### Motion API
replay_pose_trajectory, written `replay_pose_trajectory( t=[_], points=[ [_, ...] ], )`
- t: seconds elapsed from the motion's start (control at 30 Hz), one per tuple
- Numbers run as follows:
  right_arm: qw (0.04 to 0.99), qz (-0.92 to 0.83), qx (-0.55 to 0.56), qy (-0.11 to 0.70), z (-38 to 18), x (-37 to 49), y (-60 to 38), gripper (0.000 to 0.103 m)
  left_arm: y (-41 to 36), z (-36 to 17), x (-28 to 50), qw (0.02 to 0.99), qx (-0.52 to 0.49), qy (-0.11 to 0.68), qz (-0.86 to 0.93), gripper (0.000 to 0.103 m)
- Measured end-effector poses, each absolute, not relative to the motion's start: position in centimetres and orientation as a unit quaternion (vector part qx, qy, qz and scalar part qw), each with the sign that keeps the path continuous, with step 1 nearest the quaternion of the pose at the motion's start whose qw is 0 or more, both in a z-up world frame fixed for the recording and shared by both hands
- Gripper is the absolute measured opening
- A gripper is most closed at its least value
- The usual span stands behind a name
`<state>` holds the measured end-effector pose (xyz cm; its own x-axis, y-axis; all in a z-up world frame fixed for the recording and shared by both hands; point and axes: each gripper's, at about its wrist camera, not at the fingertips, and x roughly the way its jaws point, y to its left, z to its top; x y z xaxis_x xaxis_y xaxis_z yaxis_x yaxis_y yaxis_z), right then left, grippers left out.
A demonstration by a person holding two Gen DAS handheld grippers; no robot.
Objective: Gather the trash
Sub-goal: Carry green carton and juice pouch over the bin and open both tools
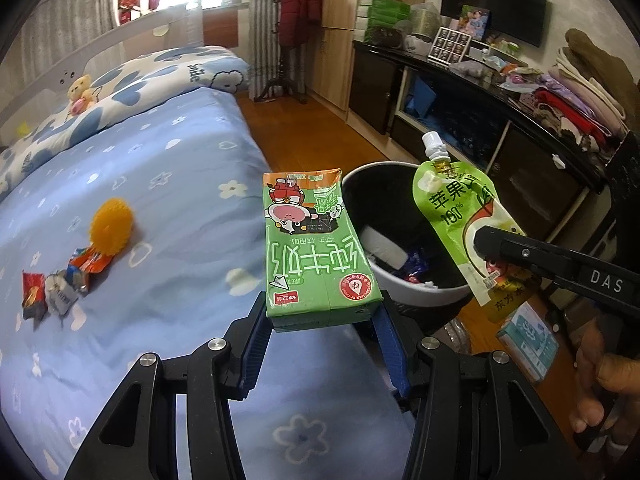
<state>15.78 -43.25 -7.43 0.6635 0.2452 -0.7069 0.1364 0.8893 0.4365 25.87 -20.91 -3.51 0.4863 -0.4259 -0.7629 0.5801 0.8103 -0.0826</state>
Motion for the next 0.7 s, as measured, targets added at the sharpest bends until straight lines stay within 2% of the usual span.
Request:
replay_pose_trajectory(
  t=[0.7],
  points=[
    [0.878,-0.001,0.236,0.417,-7.5,17.3,-46.3,0.033,-24.5,-4.2,27.8,0.846,0.111,0.414,-0.317,0.049]
  ],
)
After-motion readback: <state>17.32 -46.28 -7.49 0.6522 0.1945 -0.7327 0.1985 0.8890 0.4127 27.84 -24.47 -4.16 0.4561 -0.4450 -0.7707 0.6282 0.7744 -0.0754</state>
